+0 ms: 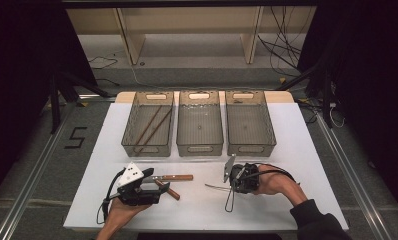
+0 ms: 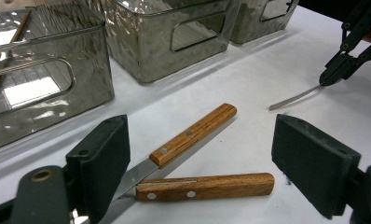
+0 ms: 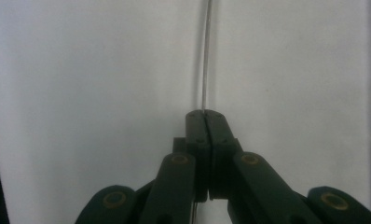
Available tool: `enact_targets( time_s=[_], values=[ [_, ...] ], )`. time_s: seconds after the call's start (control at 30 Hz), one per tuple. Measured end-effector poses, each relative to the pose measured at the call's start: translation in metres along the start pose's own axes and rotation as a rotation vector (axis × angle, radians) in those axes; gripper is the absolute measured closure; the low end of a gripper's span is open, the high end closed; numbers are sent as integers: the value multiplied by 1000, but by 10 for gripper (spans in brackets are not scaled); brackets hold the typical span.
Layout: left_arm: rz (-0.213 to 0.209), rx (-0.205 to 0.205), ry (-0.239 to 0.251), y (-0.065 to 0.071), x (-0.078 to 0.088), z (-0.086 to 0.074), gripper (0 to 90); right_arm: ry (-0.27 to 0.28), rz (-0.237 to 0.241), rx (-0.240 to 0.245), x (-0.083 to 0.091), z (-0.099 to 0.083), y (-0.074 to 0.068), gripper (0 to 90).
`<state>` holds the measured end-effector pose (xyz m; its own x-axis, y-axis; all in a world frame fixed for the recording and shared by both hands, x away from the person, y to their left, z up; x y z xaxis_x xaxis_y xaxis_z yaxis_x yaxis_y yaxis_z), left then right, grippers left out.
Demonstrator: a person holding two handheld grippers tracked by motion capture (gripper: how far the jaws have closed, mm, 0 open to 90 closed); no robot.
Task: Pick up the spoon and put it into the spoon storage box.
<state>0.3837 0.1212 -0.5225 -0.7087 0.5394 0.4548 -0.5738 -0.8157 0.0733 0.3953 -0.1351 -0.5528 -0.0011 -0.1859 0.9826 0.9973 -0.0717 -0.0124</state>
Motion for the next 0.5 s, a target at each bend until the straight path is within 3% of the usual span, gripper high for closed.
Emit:
enact_targets(
  time_s=[0.1, 0.2, 0.43, 0.5],
  values=[
    [0, 6, 3, 0, 0, 0, 192, 2, 3, -11, 1, 0, -1, 900],
    [3, 6, 3, -1, 0, 0, 192, 55, -5, -14, 8, 4, 2, 900],
    [7, 8, 5, -2, 1, 0, 192, 209, -48, -113, 35, 15, 15, 900],
    [8, 9, 8, -3, 1, 1, 192, 253, -50, -170, 44, 19, 19, 900]
  ],
)
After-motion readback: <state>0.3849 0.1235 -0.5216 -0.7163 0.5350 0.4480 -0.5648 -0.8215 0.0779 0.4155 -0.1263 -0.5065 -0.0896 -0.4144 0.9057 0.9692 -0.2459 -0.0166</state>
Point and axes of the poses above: each handheld gripper's, and its own axes: x roughly backward along the jaws, z roughly out of its top, y roughly to its right, the point moved 10 cm from there along -x, roughly forward along the jaws, and after that the axes turned 6 degrees about z, right-handed, at the moved point
